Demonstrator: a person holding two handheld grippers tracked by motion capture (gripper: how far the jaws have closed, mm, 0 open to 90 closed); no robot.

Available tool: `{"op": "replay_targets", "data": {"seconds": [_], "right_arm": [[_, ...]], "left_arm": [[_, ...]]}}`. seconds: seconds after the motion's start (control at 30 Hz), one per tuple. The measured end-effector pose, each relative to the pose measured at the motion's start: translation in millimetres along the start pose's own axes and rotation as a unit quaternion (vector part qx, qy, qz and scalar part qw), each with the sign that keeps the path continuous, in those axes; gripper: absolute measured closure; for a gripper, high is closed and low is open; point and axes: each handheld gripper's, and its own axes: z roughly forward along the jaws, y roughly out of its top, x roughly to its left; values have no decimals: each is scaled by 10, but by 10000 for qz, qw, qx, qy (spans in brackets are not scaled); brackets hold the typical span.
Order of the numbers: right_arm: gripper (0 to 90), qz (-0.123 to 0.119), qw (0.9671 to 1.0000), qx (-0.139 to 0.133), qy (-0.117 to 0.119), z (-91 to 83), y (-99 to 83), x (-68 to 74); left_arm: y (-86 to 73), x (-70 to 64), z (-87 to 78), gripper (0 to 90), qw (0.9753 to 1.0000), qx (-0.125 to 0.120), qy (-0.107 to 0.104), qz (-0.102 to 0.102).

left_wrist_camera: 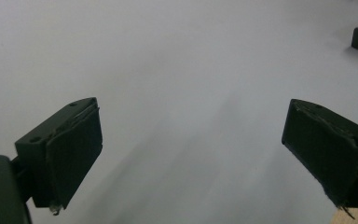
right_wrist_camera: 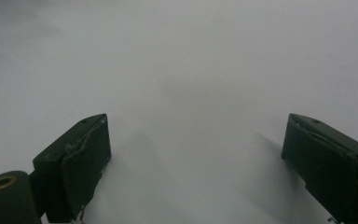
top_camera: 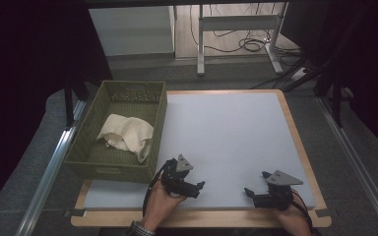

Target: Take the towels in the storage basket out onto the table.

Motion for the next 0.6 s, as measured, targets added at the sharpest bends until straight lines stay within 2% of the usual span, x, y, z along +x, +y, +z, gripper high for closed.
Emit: {"op": "replay_targets", "data": {"seconds": [0.6], "right_arm": [[81, 4, 10000, 3, 1, 0, 0, 0]], "left_arm": [[410, 105, 25, 52, 9997, 120, -110, 171]]}}
